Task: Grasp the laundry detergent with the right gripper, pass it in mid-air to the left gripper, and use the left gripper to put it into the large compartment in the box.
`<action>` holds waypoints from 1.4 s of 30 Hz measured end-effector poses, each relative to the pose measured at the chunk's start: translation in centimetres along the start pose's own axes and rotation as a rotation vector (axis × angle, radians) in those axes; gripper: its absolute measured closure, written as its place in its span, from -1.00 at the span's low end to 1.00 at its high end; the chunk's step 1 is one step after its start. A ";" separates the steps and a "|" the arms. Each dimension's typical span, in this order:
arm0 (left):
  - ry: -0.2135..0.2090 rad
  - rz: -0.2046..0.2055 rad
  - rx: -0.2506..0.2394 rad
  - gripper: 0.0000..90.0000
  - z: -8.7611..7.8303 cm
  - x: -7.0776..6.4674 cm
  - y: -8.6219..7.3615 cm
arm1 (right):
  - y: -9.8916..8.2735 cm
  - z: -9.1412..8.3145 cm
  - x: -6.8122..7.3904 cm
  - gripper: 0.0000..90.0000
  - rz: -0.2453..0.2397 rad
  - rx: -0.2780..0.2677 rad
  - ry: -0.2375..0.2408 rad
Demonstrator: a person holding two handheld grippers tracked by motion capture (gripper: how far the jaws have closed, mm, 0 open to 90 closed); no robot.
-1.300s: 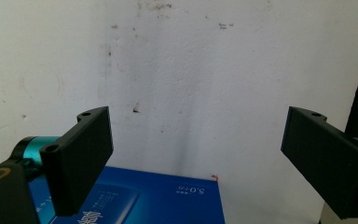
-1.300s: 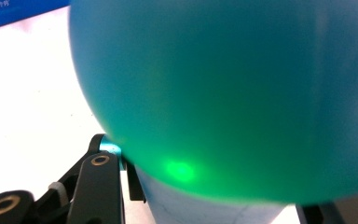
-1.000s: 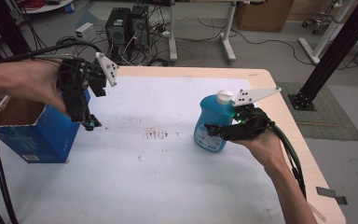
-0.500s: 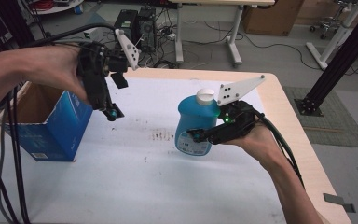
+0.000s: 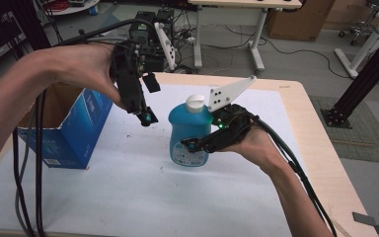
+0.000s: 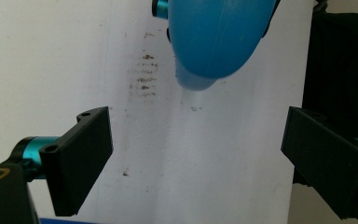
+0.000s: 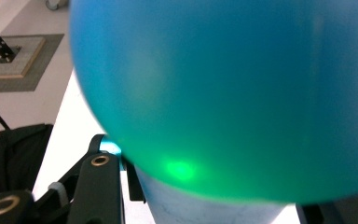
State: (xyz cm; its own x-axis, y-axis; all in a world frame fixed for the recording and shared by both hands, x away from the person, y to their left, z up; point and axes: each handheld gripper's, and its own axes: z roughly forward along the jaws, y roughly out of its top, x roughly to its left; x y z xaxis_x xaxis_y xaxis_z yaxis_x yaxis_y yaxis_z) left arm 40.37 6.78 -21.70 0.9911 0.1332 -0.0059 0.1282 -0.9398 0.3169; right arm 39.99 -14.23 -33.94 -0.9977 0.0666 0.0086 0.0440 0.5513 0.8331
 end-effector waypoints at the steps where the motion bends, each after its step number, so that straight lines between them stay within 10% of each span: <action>1: 0.000 0.000 0.000 -0.80 0.0 0.0 0.0 | 0.0 0.0 0.0 0.03 0.000 0.000 0.000; 17: 0.002 0.012 0.002 -0.80 3.9 -0.7 3.1 | 0.2 1.6 -0.2 0.02 -0.028 0.015 0.024; 42: -0.002 0.017 -0.003 -0.62 4.8 -1.1 3.8 | 0.1 1.9 0.0 0.02 -0.026 0.026 0.036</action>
State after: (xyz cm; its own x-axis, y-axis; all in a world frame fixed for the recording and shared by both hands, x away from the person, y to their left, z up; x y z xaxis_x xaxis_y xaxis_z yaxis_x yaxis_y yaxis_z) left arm 39.94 1.57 -25.00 0.9932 0.1166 -0.0024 0.1112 -0.9409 0.3198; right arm 40.09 -12.64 -34.93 -0.9997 0.0224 0.0072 0.0187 0.5736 0.8189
